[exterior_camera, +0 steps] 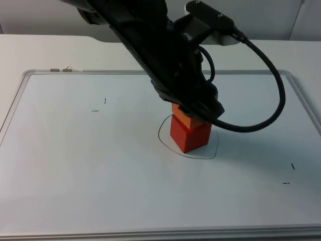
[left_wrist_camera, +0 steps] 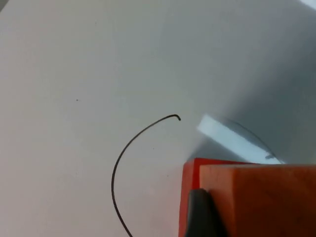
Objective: Pick up one cube with the left hand and another cube with the right hand. First place the cube in the right hand at the target position, then stack the cube in the left hand on top.
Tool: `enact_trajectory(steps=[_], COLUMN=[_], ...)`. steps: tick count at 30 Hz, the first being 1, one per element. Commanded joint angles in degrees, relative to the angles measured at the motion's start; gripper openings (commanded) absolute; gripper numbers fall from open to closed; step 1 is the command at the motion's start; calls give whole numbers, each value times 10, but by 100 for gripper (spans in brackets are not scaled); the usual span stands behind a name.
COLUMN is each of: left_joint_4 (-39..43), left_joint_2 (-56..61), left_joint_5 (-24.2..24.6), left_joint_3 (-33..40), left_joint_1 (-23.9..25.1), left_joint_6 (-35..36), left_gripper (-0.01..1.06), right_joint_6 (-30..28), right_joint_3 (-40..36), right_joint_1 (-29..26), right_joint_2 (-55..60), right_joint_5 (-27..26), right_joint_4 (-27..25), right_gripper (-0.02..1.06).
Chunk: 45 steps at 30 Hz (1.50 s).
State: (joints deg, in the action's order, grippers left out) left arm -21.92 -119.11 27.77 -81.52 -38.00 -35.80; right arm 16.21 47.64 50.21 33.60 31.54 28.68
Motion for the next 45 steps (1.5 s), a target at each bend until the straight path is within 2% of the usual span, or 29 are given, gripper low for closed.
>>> enact_trajectory(steps=[1, 26, 29, 32, 34, 35, 37, 38, 39, 41, 45], left_joint_4=[1, -1, -1, -1, -1, -1, -1, -1, -1, -1, 0], left_joint_2=[0, -14, -14, -14, -14, -14, -14, -13, -8, 3, 52], left_joint_5=[-11, -16, -15, -15, -18, -18, -20, -18, -16, -14, -12], left_joint_3=[-5, -5, -5, -5, -5, -5, -5, -5, -5, -5, -5], left_joint_1=[-4, -4, -4, -4, -4, -4, -4, -4, -4, -4, -4], left_joint_6=[1, -2, -2, -2, -2, -2, -2, -2, -2, -2, -2], left_gripper=[0, 0, 3, 23, 48, 48, 75, 93, 102, 105, 105], right_joint_6=[-1, -1, -1, -1, -1, -1, -1, -1, -1, -1, -1], right_joint_3=[-2, -2, -2, -2, -2, -2, -2, -2, -2, -2, -2], right_joint_1=[4, 4, 4, 4, 4, 4, 4, 4, 4, 4, 4], right_joint_2=[-1, -1, -1, -1, -1, -1, -1, -1, -1, -1, -1], right_joint_5=[-2, 4, 5, 5, 6, 6, 6, 6, 6, 6, 6], right_joint_4=[1, 1, 1, 1, 1, 1, 1, 1, 1, 1, 1], right_gripper=[89, 89, 89, 89, 89, 89, 89, 89, 89, 89, 89])
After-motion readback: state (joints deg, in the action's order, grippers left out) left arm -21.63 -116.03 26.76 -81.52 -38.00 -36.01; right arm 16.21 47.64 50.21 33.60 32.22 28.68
